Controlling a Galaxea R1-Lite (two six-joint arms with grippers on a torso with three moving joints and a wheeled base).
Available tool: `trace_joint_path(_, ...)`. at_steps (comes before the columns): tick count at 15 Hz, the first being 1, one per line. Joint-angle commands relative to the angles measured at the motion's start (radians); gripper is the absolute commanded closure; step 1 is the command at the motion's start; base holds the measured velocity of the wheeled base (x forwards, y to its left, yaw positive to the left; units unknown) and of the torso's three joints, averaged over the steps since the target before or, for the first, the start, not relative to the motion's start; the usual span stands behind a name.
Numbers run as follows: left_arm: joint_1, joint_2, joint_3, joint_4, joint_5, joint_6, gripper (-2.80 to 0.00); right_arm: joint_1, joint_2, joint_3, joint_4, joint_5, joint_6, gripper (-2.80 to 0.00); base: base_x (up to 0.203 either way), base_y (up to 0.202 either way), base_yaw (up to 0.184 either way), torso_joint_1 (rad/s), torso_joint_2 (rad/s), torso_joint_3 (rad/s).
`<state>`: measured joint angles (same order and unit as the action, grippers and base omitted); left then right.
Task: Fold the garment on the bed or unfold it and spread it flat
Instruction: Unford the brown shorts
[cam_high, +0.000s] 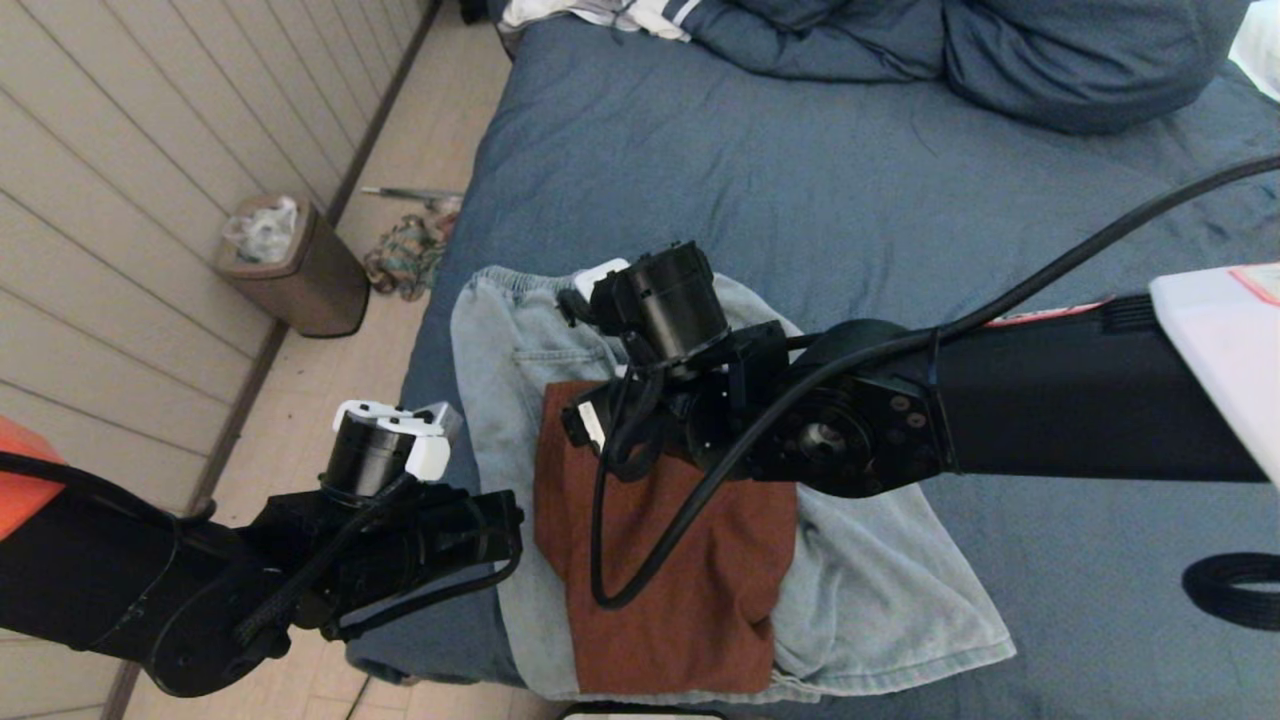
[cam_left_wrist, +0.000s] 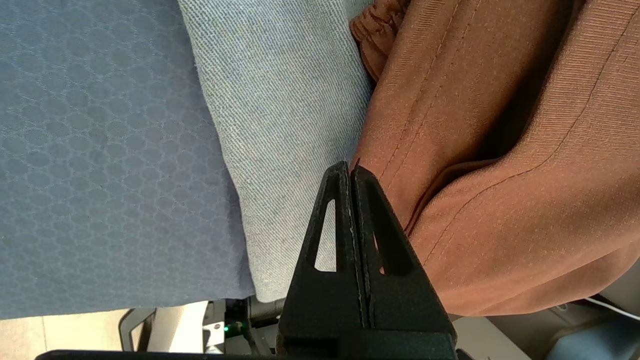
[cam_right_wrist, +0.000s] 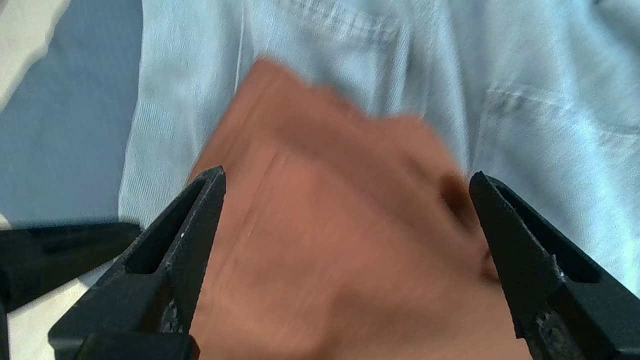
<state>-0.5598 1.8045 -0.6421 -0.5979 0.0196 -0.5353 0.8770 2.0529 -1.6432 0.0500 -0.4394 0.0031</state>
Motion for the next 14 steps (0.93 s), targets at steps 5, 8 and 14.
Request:
trace_joint_path(5, 0.001, -0.014, 0.001, -0.003, 0.000, -0.003, 0.00, -0.013, 0.024, 0.079, -0.050, -0.037, -0.003, -2.80, 0.000, 0.000, 0.000, 0.000, 0.00, 0.000)
trace_joint_path(8, 0.000, -0.028, 0.004, -0.003, 0.000, -0.003, 0.00, -0.033, 0.038, 0.073, -0.067, -0.061, -0.028, 0.00, 0.000, 0.000, 0.000, 0.000, 0.00, 0.000)
trace_joint_path(14, 0.001, -0.057, 0.013, -0.002, 0.000, 0.008, 0.00, -0.027, -0.064, 0.118, -0.128, -0.132, -0.020, 0.00, 0.000, 0.000, 0.000, 0.000, 0.00, 0.000)
